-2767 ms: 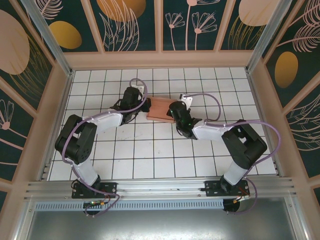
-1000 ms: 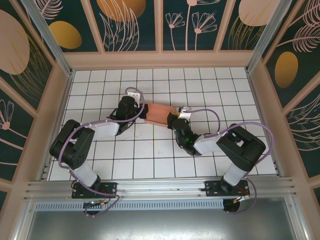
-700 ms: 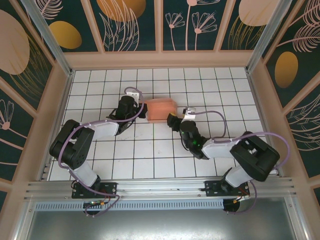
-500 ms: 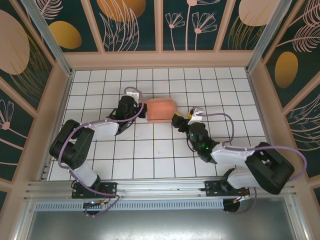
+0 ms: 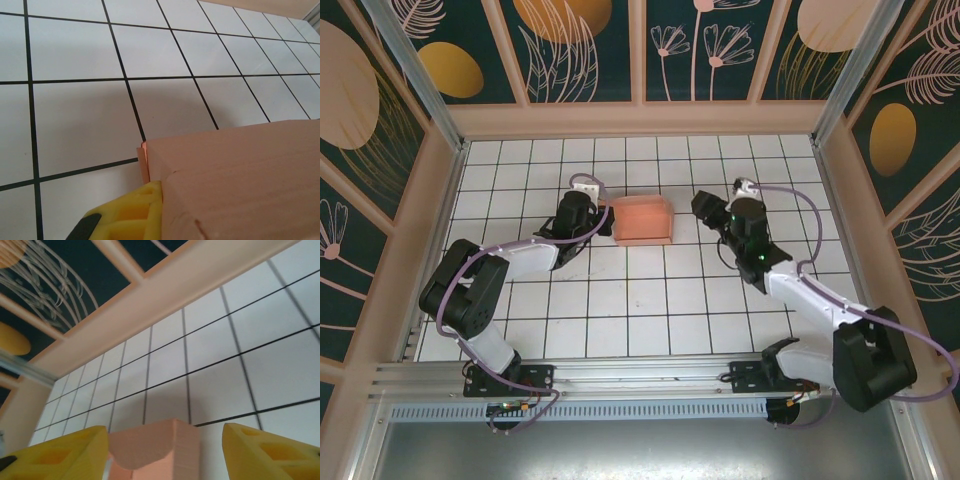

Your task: Fold the paper box

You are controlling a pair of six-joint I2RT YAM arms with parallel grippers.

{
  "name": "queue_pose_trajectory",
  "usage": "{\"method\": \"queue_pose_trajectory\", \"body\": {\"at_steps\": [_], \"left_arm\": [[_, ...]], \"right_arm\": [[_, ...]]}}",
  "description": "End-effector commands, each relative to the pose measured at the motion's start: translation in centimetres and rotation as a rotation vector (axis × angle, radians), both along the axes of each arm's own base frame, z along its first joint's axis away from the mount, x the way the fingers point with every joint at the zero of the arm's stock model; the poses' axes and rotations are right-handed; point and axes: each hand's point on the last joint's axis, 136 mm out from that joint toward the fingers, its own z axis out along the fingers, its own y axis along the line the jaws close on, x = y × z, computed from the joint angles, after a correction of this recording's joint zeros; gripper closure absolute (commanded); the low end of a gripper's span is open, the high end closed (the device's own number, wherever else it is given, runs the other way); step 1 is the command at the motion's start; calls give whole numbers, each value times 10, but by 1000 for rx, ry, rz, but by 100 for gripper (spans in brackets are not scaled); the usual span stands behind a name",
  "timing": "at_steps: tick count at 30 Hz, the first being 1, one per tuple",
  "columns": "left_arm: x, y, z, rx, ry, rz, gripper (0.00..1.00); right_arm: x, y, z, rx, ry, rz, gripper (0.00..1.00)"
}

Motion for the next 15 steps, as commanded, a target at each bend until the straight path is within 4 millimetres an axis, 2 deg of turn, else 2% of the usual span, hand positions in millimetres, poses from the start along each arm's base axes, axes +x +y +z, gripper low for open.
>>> {"method": "queue_pose_trajectory", "body": {"at_steps": [1, 2, 6, 8, 12, 15], "left_arm": [[0, 0, -1, 32, 14, 7, 98], [0, 1, -2, 34, 14, 8, 99], [1, 0, -4, 45, 22, 8, 99], [1, 0, -5, 44, 23, 5, 98], [1, -4, -5, 45, 23, -7, 98], [2, -4, -5, 55, 23, -9, 98]], "right_arm": [[-3, 11, -29, 2, 172, 101, 45], [-1, 12, -35, 50, 222, 127, 48], [4, 24, -53, 251, 386, 242, 81], [6, 32, -55, 306, 397, 280, 91], [14, 41, -56, 329, 398, 320, 98], [19, 37, -58, 310, 391, 299, 99]]}}
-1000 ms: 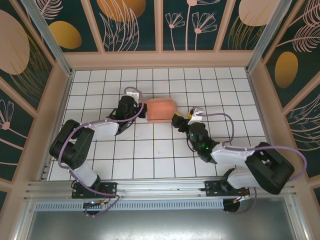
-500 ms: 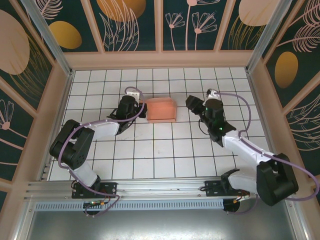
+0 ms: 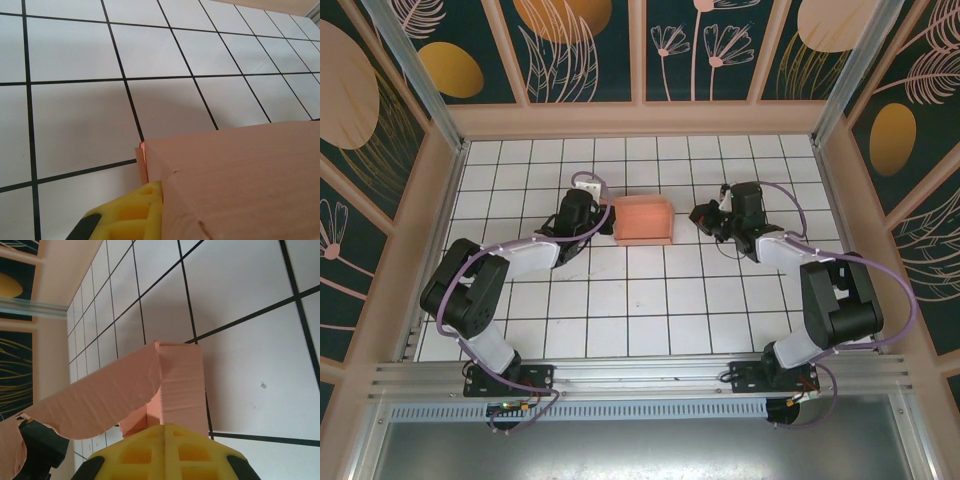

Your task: Fold the paper box

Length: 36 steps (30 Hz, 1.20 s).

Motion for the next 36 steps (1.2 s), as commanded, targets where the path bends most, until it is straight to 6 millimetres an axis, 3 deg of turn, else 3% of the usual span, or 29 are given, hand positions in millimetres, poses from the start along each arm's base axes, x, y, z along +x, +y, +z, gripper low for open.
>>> {"method": "queue_pose_trajectory", "body": {"at_steps": [1, 9, 11, 14, 21, 24, 29, 36], "left_arm": [[0, 0, -7, 48, 14, -3, 98], [1, 5, -8, 73, 26, 16, 98], [2, 6, -9, 83, 37, 21, 98], [1, 8, -10, 99, 48, 26, 98], [1, 9, -3, 119, 50, 27, 98], [1, 9, -3, 120, 51, 25, 97], [0, 9, -3, 125, 52, 23, 97], [0, 10, -5, 129, 56, 21, 97]], "right_arm": [[13, 7, 28, 46, -66, 21, 98], [8, -7, 45, -56, -195, 9, 78], [2, -7, 53, -159, -321, 72, 67], [-4, -15, 61, -375, -467, 120, 59], [-17, 5, 85, -650, -697, 325, 42], [-12, 13, 87, -744, -735, 389, 39], [-2, 31, 71, -834, -691, 548, 39], [18, 45, 55, -878, -637, 633, 41]]}}
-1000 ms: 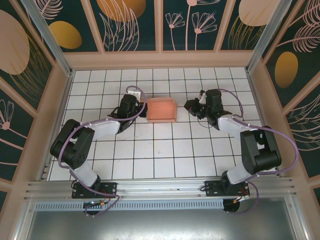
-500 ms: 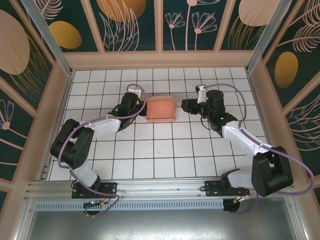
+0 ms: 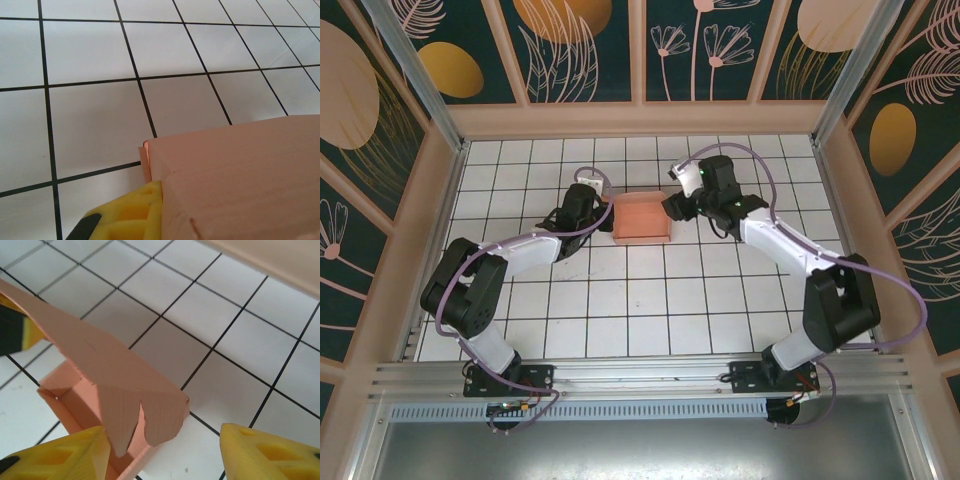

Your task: Fold the paper box

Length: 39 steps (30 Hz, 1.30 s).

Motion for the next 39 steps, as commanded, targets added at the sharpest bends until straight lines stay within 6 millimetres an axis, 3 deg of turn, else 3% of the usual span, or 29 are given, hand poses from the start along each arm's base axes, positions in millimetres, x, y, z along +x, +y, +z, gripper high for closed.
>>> {"method": "queue_pose_trajectory", "body": {"at_steps": [1, 4, 9, 20, 25, 32, 39], "left_arm": [[-5, 3, -7, 49, 35, 0, 97], [-6, 3, -8, 51, 37, -1, 97], [-6, 3, -10, 55, 40, -6, 97], [-5, 0, -11, 50, 51, -15, 97], [-5, 0, -11, 53, 52, -16, 97], [-3, 0, -9, 45, 52, -3, 97], [1, 5, 0, 33, 39, 44, 97]], "right_arm": [[6, 2, -8, -80, 25, 26, 42], [14, 3, -14, -92, 45, 1, 51], [19, 8, -18, -98, 60, -3, 79], [24, 10, -32, -139, 66, 19, 80], [26, 10, -33, -145, 66, 19, 100], [29, 11, -25, -126, 22, -21, 100], [41, 13, -11, -18, 14, -211, 100]]}}
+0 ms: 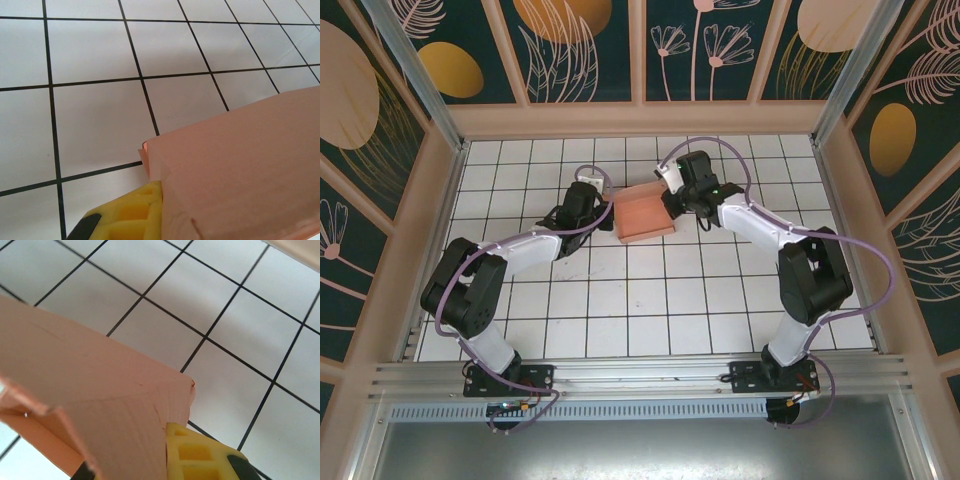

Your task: Fold the paper box

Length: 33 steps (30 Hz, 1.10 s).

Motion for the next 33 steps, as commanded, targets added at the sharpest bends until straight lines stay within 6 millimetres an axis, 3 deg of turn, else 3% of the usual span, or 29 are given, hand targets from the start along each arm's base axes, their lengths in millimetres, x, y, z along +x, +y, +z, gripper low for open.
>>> {"method": "queue_pose_trajectory", "body": {"at_steps": [1, 9, 10, 12, 28, 33], "left_arm": [[1, 4, 1, 16, 23, 35, 97], [7, -1, 8, 25, 24, 52, 97], [7, -3, -4, 40, 50, 53, 97], [9, -2, -5, 48, 57, 64, 97], [13, -14, -7, 45, 77, 80, 97], [11, -16, -8, 37, 77, 75, 97]], "right_arm": [[15, -2, 20, 94, -35, -159, 100], [7, 18, 14, 218, 47, -288, 100], [7, 19, 13, 236, 56, -309, 100], [4, 22, 11, 262, 70, -338, 100], [-2, 19, -17, 483, 179, -630, 100], [-10, 26, -21, 496, 145, -611, 100]]}}
